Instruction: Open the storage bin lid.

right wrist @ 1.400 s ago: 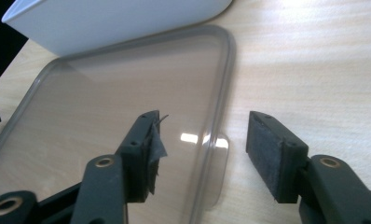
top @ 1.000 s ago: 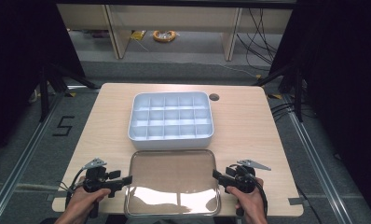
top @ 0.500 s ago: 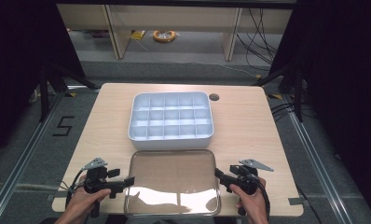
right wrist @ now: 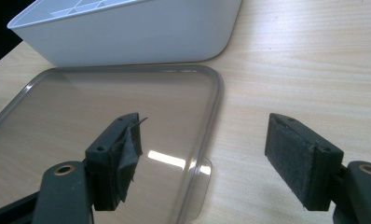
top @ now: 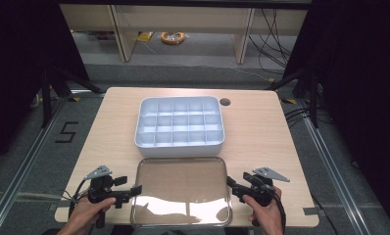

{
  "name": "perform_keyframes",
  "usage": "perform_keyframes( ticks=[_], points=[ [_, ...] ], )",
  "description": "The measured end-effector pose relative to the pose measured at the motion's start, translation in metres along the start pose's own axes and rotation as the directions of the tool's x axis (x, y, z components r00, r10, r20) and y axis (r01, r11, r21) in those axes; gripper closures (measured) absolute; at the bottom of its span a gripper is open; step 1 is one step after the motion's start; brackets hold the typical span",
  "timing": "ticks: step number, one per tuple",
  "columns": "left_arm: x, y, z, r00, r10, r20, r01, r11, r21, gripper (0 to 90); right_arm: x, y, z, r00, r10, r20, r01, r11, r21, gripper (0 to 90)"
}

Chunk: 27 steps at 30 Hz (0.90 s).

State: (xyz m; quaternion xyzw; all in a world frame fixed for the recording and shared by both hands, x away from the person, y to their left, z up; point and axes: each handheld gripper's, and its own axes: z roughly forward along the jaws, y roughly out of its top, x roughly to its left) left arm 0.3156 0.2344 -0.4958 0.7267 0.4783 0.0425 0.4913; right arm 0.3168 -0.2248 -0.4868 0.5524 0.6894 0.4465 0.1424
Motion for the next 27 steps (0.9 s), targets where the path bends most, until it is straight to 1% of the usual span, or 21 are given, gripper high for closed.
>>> perform_keyframes(
  ticks=[3, 4, 5, 6, 7, 10, 11, 12, 13, 14, 15, 16, 17, 19, 21, 22, 23, 24, 25, 26, 27],
  points=[
    [-0.001, 0.0, -0.001, 0.9999, 0.012, -0.006, -0.012, 0.9999, 0.001, 14.8, 0.002, -0.001, -0.002, 0.9999, 0.013, -0.002, -0.013, 1.0, -0.016, 27.9],
    [-0.001, 0.0, -0.001, 0.9999, 0.013, -0.006, -0.014, 0.9999, -0.002, 14.8, 0.0, -0.001, -0.003, 1.0, -0.005, 0.003, 0.005, 1.0, -0.01, 27.9],
    [-0.001, 0.0, -0.001, 0.9999, 0.014, -0.006, -0.014, 0.9999, -0.005, 14.8, 0.003, -0.002, -0.004, 0.9998, 0.018, 0.009, -0.018, 1.0, -0.016, 27.9],
    [-0.002, -0.001, -0.001, 0.9998, 0.012, -0.013, -0.012, 0.9998, -0.012, 14.8, 0.0, -0.001, -0.005, 0.9998, -0.012, 0.016, 0.012, 1.0, -0.018, 27.9],
    [-0.002, 0.0, -0.002, 0.9999, 0.013, -0.002, -0.013, 0.9999, -0.003, 14.8, 0.0, -0.002, -0.007, 0.9999, -0.011, 0.002, 0.011, 1.0, -0.016, 27.9],
    [-0.003, -0.001, -0.002, 0.9999, 0.016, -0.004, -0.017, 0.9998, -0.007, 14.8, -0.001, -0.004, -0.01, 0.9999, -0.011, 0.008, 0.011, 1.0, -0.02, 27.6],
    [-0.004, -0.001, -0.002, 0.9998, 0.019, -0.007, -0.019, 0.9998, -0.005, 14.8, 0.003, -0.005, -0.011, 0.9991, 0.041, 0.005, -0.041, 0.999, -0.018, 27.5],
    [-0.005, -0.001, -0.002, 0.9998, 0.017, -0.011, -0.017, 0.9998, -0.013, 14.8, -0.001, -0.005, -0.011, 0.9998, -0.014, 0.012, 0.014, 0.999, -0.037, 27.5],
    [-0.005, -0.002, -0.002, 0.9998, 0.02, -0.004, -0.02, 0.9997, -0.013, 14.8, -0.002, -0.006, -0.013, 0.9999, -0.008, 0.013, 0.009, 1.0, -0.027, 27.3],
    [-0.006, -0.002, -0.003, 0.9998, 0.022, -0.003, -0.022, 0.9997, -0.013, 14.8, -0.003, -0.007, -0.014, 0.9997, -0.017, 0.015, 0.017, 0.999, -0.04, 27.0],
    [-0.006, -0.002, -0.004, 0.9998, 0.021, -0.005, -0.021, 0.9997, -0.01, 14.8, 0.0, -0.008, -0.015, 0.9996, 0.022, 0.015, -0.022, 0.999, -0.037, 26.6],
    [-0.007, -0.003, -0.004, 0.9998, 0.02, -0.002, -0.02, 0.9997, -0.014, 14.8, -0.002, -0.008, -0.018, 0.9999, -0.003, 0.015, 0.004, 1.0, -0.03, 26.4],
    [-0.007, -0.004, -0.004, 0.9996, 0.027, 0.002, -0.027, 0.9996, -0.011, 14.8, -0.003, -0.01, -0.017, 0.9999, -0.011, 0.012, 0.012, 0.999, -0.052, 26.4],
    [-0.009, -0.005, -0.005, 0.9995, 0.031, -0.002, -0.031, 0.9995, -0.008, 14.8, -0.004, -0.011, -0.019, 0.9996, -0.017, 0.021, 0.018, 0.998, -0.057, 25.8],
    [-0.01, -0.006, -0.007, 0.9995, 0.032, -0.001, -0.032, 0.9995, -0.009, 14.8, -0.003, -0.013, -0.023, 1.0, -0.002, 0.006, 0.002, 0.998, -0.055, 25.3],
    [-0.01, -0.007, -0.007, 0.9995, 0.03, -0.004, -0.03, 0.9995, -0.013, 14.8, 0.002, -0.014, -0.028, 0.9985, 0.051, 0.021, -0.051, 0.999, -0.013, 25.1],
    [-0.01, -0.007, -0.007, 0.9995, 0.033, 0.003, -0.033, 0.9995, -0.003, 14.8, 0.0, -0.016, -0.026, 0.9994, 0.026, 0.021, -0.025, 0.999, -0.038, 25.0],
    [-0.011, -0.008, -0.007, 0.9997, 0.024, 0.004, -0.024, 0.9997, -0.009, 14.8, -0.001, -0.016, -0.026, 1.0, 0.007, 0.0, -0.007, 0.999, -0.052, 24.9],
    [-0.011, -0.009, -0.008, 0.9998, 0.022, -0.001, -0.022, 0.9997, -0.01, 14.9, 0.0, -0.017, -0.028, 0.9997, 0.025, 0.005, -0.025, 0.999, -0.042, 24.8],
    [-0.011, -0.009, -0.009, 0.9998, 0.022, 0.001, -0.022, 0.9997, -0.007, 14.9, -0.001, -0.018, -0.028, 1.0, -0.001, 0.001, 0.001, 0.999, -0.054, 24.7],
    [-0.01, -0.009, -0.01, 0.9996, 0.026, -0.003, -0.026, 0.9996, -0.004, 14.9, -0.001, -0.018, -0.03, 1.0, -0.005, 0.006, 0.005, 0.999, -0.048, 24.7]
  ],
)
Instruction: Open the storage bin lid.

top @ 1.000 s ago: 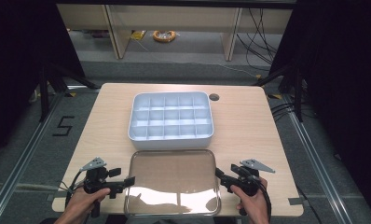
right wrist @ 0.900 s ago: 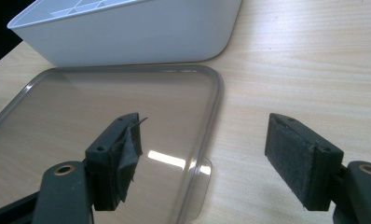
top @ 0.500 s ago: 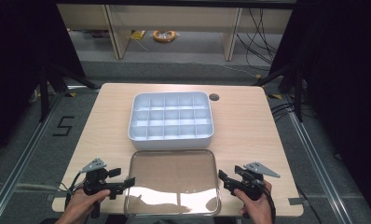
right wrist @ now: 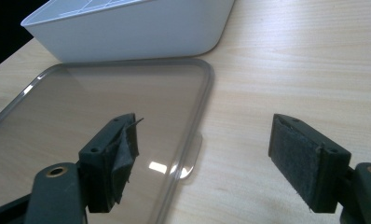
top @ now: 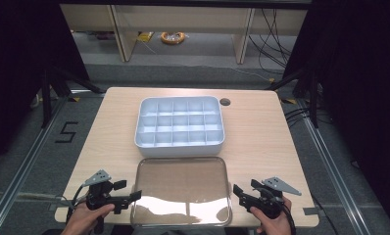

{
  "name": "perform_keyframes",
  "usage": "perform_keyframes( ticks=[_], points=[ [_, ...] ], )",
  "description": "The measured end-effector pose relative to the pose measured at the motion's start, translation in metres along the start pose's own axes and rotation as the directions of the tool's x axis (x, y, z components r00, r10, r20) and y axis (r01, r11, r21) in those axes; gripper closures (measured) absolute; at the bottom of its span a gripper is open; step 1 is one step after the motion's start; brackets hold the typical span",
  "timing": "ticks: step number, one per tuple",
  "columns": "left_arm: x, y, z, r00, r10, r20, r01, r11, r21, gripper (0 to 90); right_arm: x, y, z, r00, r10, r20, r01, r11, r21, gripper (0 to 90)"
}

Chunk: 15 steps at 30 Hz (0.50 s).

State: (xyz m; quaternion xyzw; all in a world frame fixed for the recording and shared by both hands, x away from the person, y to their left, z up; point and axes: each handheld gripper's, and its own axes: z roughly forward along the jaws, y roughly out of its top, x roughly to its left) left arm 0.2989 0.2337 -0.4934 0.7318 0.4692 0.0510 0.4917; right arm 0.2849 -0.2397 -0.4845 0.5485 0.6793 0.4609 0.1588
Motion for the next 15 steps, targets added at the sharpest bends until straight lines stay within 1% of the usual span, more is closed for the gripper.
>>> perform_keyframes(
  ticks=[1, 2, 3, 4, 5, 6, 7, 8, 9, 10, 12, 13, 14, 15],
  points=[
    [0.0, 0.0, -0.001, 1.0, -0.003, 0.001, 0.003, 1.0, -0.005, 14.9, -0.001, -0.001, 0.0, 0.9999, 0.006, -0.012, -0.006, 1.0, 0.001, 24.6],
    [-0.001, -0.001, -0.001, 1.0, -0.006, 0.001, 0.006, 0.9999, -0.01, 14.9, 0.002, -0.002, -0.002, 0.9994, 0.033, -0.01, -0.033, 0.999, 0.009, 24.5],
    [-0.001, -0.001, -0.002, 1.0, -0.005, 0.0, 0.005, 1.0, -0.001, 14.8, 0.002, -0.003, -0.003, 0.9995, 0.032, -0.004, -0.032, 0.999, 0.007, 24.5],
    [-0.002, -0.002, -0.002, 0.9999, -0.011, -0.001, 0.011, 0.9999, -0.012, 14.8, -0.001, -0.004, -0.003, 1.0, -0.003, -0.002, 0.003, 1.0, -0.002, 24.5],
    [-0.002, -0.003, -0.003, 0.9999, -0.011, 0.001, 0.011, 0.9999, -0.011, 14.9, -0.001, -0.005, -0.004, 1.0, 0.002, -0.005, -0.002, 1.0, 0.001, 24.5],
    [-0.003, -0.003, -0.003, 0.9999, -0.013, -0.003, 0.013, 0.9998, -0.017, 14.9, -0.002, -0.006, -0.004, 0.9999, -0.011, -0.003, 0.011, 1.0, 0.003, 24.5],
    [-0.003, -0.004, -0.004, 0.9999, -0.012, -0.005, 0.012, 0.9999, -0.011, 14.9, -0.001, -0.006, -0.006, 1.0, -0.007, 0.001, 0.007, 1.0, 0.005, 24.4],
    [-0.003, -0.004, -0.004, 0.9999, -0.01, 0.003, 0.01, 0.9999, -0.01, 14.9, -0.001, -0.007, -0.007, 1.0, -0.007, -0.005, 0.007, 1.0, 0.009, 24.4],
    [-0.003, -0.005, -0.005, 0.9999, -0.013, 0.002, 0.013, 0.9998, -0.013, 14.9, -0.001, -0.008, -0.008, 1.0, -0.004, -0.004, 0.004, 1.0, 0.009, 24.4],
    [-0.004, -0.005, -0.006, 0.9999, -0.011, -0.002, 0.011, 0.9999, -0.008, 14.9, -0.002, -0.009, -0.008, 0.9999, -0.014, 0.002, 0.014, 1.0, 0.006, 24.4],
    [-0.004, -0.007, -0.007, 0.9999, -0.01, 0.003, 0.01, 0.9999, -0.013, 14.9, -0.001, -0.011, -0.01, 0.9999, 0.0, -0.011, 0.0, 1.0, 0.011, 24.3],
    [-0.005, -0.007, -0.008, 0.9999, -0.011, -0.003, 0.011, 0.9999, -0.011, 14.9, -0.003, -0.012, -0.011, 0.9999, -0.017, -0.005, 0.017, 1.0, 0.012, 24.3],
    [-0.005, -0.008, -0.007, 0.9999, -0.014, 0.004, 0.015, 0.9997, -0.017, 14.9, -0.002, -0.013, -0.012, 0.9999, -0.001, -0.011, 0.001, 1.0, 0.017, 24.3],
    [-0.006, -0.008, -0.008, 0.9999, -0.011, 0.001, 0.011, 0.9999, -0.011, 14.9, 0.001, -0.014, -0.013, 0.9995, 0.032, -0.005, -0.032, 0.999, 0.02, 24.2]
  ],
)
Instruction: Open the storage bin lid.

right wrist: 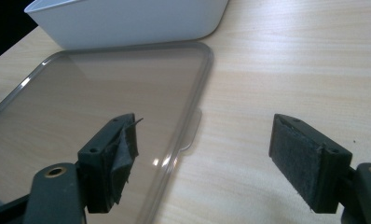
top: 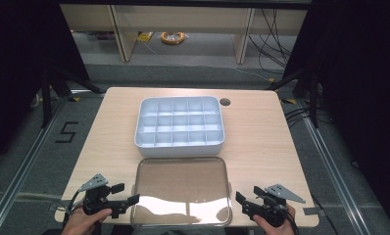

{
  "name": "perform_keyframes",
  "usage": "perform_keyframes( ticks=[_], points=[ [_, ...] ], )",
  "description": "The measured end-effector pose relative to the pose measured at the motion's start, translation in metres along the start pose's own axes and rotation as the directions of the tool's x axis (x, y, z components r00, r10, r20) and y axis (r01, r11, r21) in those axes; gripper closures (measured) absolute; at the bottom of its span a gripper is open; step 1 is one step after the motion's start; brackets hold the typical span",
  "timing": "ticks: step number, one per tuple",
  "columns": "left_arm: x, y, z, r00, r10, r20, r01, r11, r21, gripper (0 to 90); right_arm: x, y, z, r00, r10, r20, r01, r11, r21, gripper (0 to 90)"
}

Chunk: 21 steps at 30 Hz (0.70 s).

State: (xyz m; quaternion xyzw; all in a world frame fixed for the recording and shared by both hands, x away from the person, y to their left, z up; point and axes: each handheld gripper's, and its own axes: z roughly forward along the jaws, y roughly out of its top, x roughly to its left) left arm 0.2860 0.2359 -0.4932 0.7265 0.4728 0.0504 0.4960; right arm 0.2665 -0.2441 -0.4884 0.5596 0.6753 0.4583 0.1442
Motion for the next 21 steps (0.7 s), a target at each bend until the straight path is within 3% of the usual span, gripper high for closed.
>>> perform_keyframes(
  ticks=[1, 2, 5, 6, 7, 10, 12, 13, 14, 15, 16, 20, 21],
  points=[
    [-0.001, -0.001, 0.0, 1.0, -0.001, 0.0, 0.001, 1.0, 0.0, 14.9, -0.002, -0.001, 0.0, 0.9992, -0.04, 0.006, 0.04, 0.999, -0.004, 24.2],
    [-0.001, -0.001, -0.001, 1.0, -0.001, 0.002, 0.001, 1.0, 0.004, 14.9, -0.003, -0.001, -0.001, 0.9994, -0.033, -0.011, 0.033, 0.999, 0.005, 24.2],
    [-0.002, -0.003, -0.002, 1.0, -0.006, 0.002, 0.006, 1.0, 0.006, 14.9, -0.002, -0.003, -0.005, 0.9993, -0.037, 0.001, 0.037, 0.999, 0.025, 24.1],
    [-0.002, -0.004, -0.002, 1.0, -0.004, 0.003, 0.004, 0.9999, 0.012, 14.9, 0.002, -0.005, -0.006, 0.9997, 0.02, -0.016, -0.019, 0.999, 0.026, 24.1],
    [-0.003, -0.005, -0.002, 1.0, -0.005, 0.003, 0.005, 1.0, 0.002, 14.9, -0.002, -0.005, -0.004, 0.9996, -0.027, -0.009, 0.028, 0.999, 0.017, 24.0],
    [-0.005, -0.007, -0.004, 0.9999, -0.007, 0.01, 0.007, 0.9999, 0.011, 14.9, -0.002, -0.007, -0.006, 0.9995, -0.024, -0.019, 0.024, 1.0, 0.018, 24.0],
    [-0.006, -0.009, -0.006, 0.9999, -0.009, 0.01, 0.008, 0.9998, 0.017, 14.9, 0.002, -0.009, -0.008, 0.999, 0.031, -0.034, -0.03, 0.999, 0.032, 24.0],
    [-0.007, -0.01, -0.006, 0.9998, -0.015, 0.013, 0.015, 0.9998, 0.016, 14.9, -0.002, -0.009, -0.007, 0.9993, -0.015, -0.034, 0.015, 1.0, 0.01, 24.0],
    [-0.007, -0.011, -0.006, 0.9998, -0.014, 0.013, 0.014, 0.9997, 0.02, 14.9, 0.0, -0.009, -0.008, 0.9998, -0.009, -0.02, 0.01, 1.0, 0.027, 24.0],
    [-0.007, -0.011, -0.006, 0.9998, -0.014, 0.013, 0.014, 0.9997, 0.02, 14.9, 0.002, -0.011, -0.009, 0.9993, 0.03, -0.02, -0.03, 0.999, 0.037, 23.9],
    [-0.008, -0.013, -0.007, 0.9998, -0.018, 0.013, 0.018, 0.9996, 0.023, 14.9, -0.001, -0.011, -0.009, 0.9994, -0.014, -0.031, 0.014, 1.0, 0.027, 24.0],
    [-0.009, -0.015, -0.008, 0.9997, -0.02, 0.017, 0.019, 0.9994, 0.028, 14.9, -0.001, -0.013, -0.011, 1.0, -0.005, -0.008, 0.006, 0.999, 0.036, 24.0],
    [-0.009, -0.016, -0.009, 0.9996, -0.021, 0.017, 0.021, 0.9993, 0.03, 14.9, 0.002, -0.014, -0.012, 0.9996, 0.026, -0.011, -0.025, 0.999, 0.04, 24.0]
  ],
)
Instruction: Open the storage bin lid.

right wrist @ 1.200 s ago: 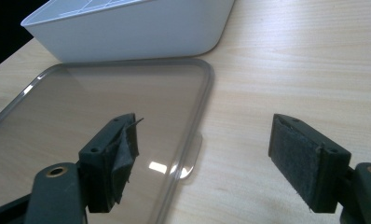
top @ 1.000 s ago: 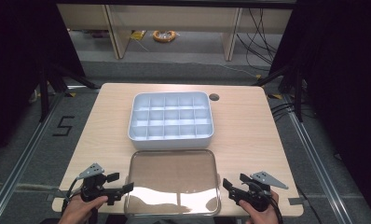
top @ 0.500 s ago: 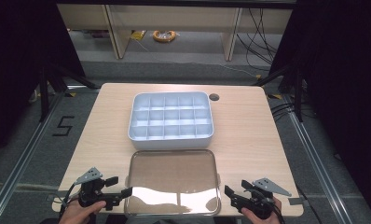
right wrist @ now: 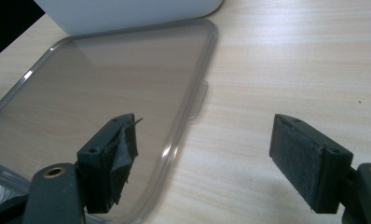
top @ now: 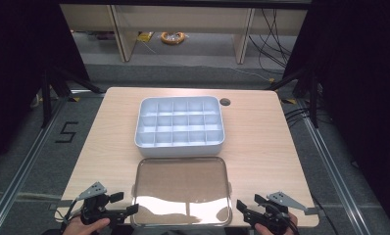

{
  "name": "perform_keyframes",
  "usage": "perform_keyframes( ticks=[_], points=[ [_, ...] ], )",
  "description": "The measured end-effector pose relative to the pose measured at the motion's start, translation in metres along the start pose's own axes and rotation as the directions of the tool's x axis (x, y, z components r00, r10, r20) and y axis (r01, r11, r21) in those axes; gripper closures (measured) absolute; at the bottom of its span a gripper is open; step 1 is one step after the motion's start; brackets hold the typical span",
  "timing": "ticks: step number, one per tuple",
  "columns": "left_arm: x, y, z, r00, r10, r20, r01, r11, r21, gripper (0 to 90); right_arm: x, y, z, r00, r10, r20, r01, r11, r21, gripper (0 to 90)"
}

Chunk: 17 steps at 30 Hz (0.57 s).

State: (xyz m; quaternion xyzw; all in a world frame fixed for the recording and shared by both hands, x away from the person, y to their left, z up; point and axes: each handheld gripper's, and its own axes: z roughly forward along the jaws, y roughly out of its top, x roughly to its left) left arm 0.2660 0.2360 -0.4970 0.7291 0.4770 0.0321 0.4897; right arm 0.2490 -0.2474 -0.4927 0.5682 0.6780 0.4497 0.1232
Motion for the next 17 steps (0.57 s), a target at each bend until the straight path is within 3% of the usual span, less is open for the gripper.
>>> perform_keyframes(
  ticks=[1, 2, 3, 4, 5, 6, 8, 11, 12, 15, 17],
  points=[
    [0.0003, -0.0003, -0.0004, 1.0, 0.0, -0.001, 0.0, 1.0, 0.002, 14.9, 0.0, -0.0005, -0.0005, 1.0, 0.006, 0.002, -0.006, 1.0, 0.007, 24.0],
    [0.0004, -0.0004, -0.0005, 1.0, -0.001, -0.001, 0.001, 1.0, 0.003, 14.9, -0.0025, -0.0007, -0.0004, 0.9997, -0.022, 0.007, 0.022, 1.0, 0.002, 24.0],
    [0.0006, -0.0004, -0.0006, 1.0, 0.001, -0.002, -0.001, 1.0, 0.005, 14.9, -0.0002, -0.0013, -0.0011, 0.9998, 0.02, 0.003, -0.02, 1.0, 0.016, 24.0],
    [0.0006, -0.0004, -0.0002, 1.0, -0.002, -0.002, 0.002, 1.0, 0.003, 14.9, -0.0001, -0.0015, -0.0009, 0.9996, 0.03, -0.003, -0.03, 0.999, 0.018, 24.0],
    [0.0006, -0.0003, 0.0, 1.0, -0.004, -0.001, 0.004, 1.0, 0.002, 14.9, -0.0007, -0.0014, -0.0012, 0.9994, 0.029, -0.016, -0.029, 0.999, 0.022, 24.0],
    [0.0008, -0.0002, 0.0001, 1.0, -0.006, -0.002, 0.006, 1.0, 0.004, 14.9, -0.004, -0.0008, -0.0014, 0.9999, -0.009, -0.006, 0.009, 1.0, 0.021, 24.0],
    [0.0008, -0.0001, 0.0001, 1.0, -0.009, -0.002, 0.009, 1.0, 0.004, 14.9, -0.0042, -0.001, -0.0009, 0.9999, 0.004, -0.015, -0.003, 1.0, 0.027, 24.0],
    [0.0004, -0.0009, 0.0015, 0.9999, -0.012, -0.01, 0.012, 0.9999, -0.008, 15.0, -0.0051, -0.001, -0.0012, 1.0, -0.006, 0.007, 0.006, 0.999, 0.032, 24.0],
    [0.0013, -0.0003, 0.0005, 1.0, -0.008, -0.004, 0.008, 0.9998, 0.017, 15.0, -0.0057, -0.0012, -0.0004, 1.0, -0.005, -0.001, 0.006, 1.0, 0.028, 24.0],
    [0.0012, -0.0005, 0.0007, 0.9999, -0.012, -0.002, 0.012, 0.9998, 0.017, 15.0, -0.0053, -0.0018, 0.0009, 0.9995, 0.011, -0.03, -0.01, 1.0, 0.024, 24.0],
    [0.002, -0.0009, 0.0009, 1.0, -0.009, -0.002, 0.009, 0.9999, 0.01, 15.0, -0.0057, -0.0018, 0.001, 0.9997, 0.007, -0.022, -0.007, 0.999, 0.033, 24.0]
  ],
)
